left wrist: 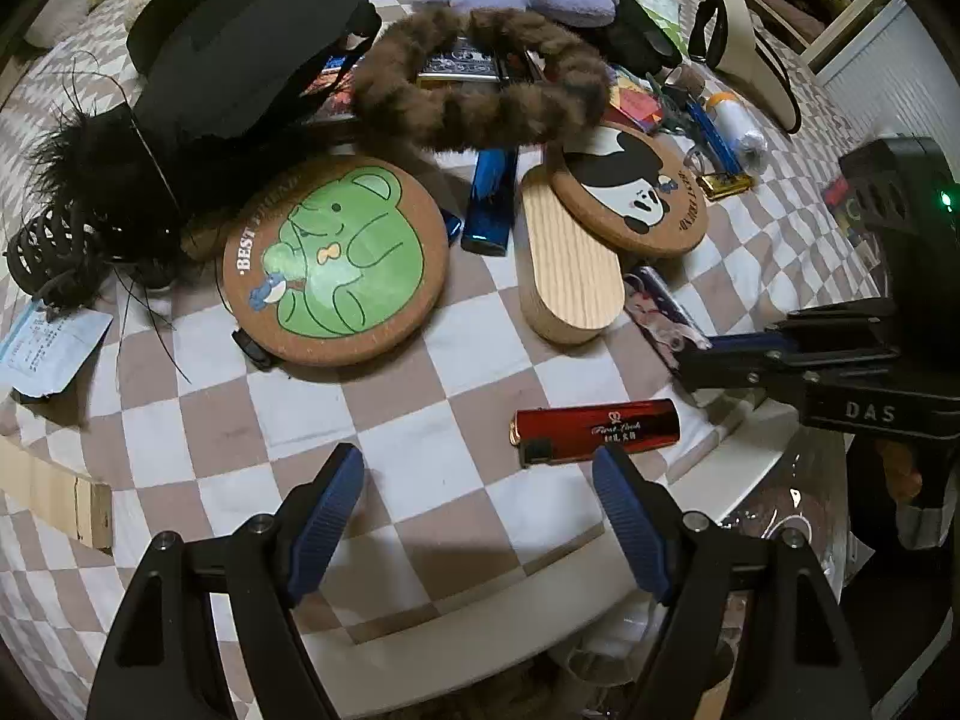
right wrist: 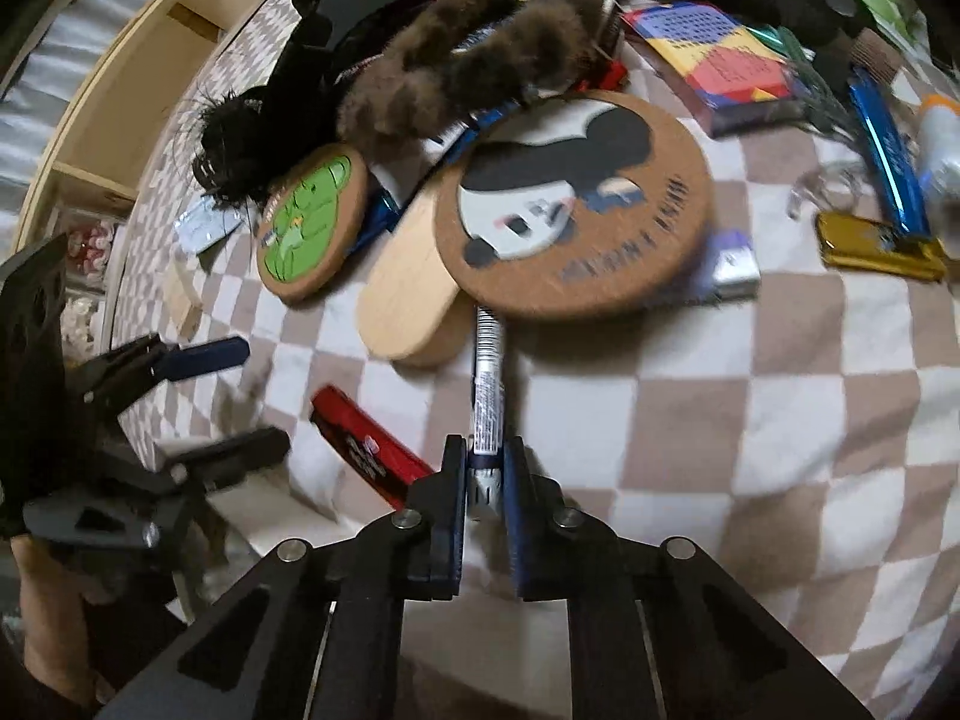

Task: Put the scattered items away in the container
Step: 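Grasp the red lighter with the left tool while the right tool grasps the white marker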

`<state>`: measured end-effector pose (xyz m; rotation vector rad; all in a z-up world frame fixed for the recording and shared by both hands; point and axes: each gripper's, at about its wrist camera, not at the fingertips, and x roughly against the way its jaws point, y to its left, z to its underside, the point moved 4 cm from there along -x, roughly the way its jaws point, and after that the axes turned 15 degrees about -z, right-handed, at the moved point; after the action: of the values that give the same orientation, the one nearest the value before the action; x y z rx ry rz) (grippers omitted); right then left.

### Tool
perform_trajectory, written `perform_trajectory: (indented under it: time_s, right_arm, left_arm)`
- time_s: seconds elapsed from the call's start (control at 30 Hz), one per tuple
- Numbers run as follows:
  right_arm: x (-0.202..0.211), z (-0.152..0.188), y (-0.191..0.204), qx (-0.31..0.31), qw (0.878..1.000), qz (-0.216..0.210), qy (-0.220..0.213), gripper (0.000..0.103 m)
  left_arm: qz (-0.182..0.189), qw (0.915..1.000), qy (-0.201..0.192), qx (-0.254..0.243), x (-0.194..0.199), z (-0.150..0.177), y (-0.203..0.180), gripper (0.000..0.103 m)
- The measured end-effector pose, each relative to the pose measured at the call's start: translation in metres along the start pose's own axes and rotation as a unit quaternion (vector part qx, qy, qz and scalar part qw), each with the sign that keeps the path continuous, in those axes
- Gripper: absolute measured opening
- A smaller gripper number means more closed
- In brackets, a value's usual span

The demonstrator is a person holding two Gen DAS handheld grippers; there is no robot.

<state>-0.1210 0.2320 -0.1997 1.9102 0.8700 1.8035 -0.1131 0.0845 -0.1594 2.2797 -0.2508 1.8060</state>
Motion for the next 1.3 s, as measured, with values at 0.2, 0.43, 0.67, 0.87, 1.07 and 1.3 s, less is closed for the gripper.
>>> perform_trajectory:
  time_s: [0.2,0.43,0.67,0.87,1.07,1.3]
  right_arm:
    - [-0.002,0.012,0.001,0.009,0.999,-0.015,0.028,0.013]
    - [-0.029,0.006,0.019,0.004,0.997,-0.055,0.045,0.013]
    - [-0.044,-0.006,0.034,-0.009,0.994,-0.099,0.040,0.013]
    - [-0.049,-0.008,0.036,-0.035,0.989,-0.142,0.038,0.013]
    - [-0.025,-0.012,0.034,-0.022,0.992,-0.121,0.012,0.013]
    - [-0.002,-0.011,0.024,-0.024,0.994,-0.111,-0.006,0.013]
  left_arm:
    - [0.010,0.9999,0.007,0.008,-0.002,0.002,-0.002,0.078]
    - [0.011,0.9997,0.014,0.015,-0.006,0.002,-0.001,0.078]
    - [0.017,0.9984,0.021,0.049,-0.010,0.000,0.015,0.073]
    - [0.015,0.9982,0.016,0.056,-0.007,-0.003,0.022,0.063]
    - [0.021,0.9981,0.016,0.057,-0.015,-0.006,0.014,0.062]
    - [-0.001,0.9993,0.008,0.036,-0.027,-0.010,0.003,0.056]
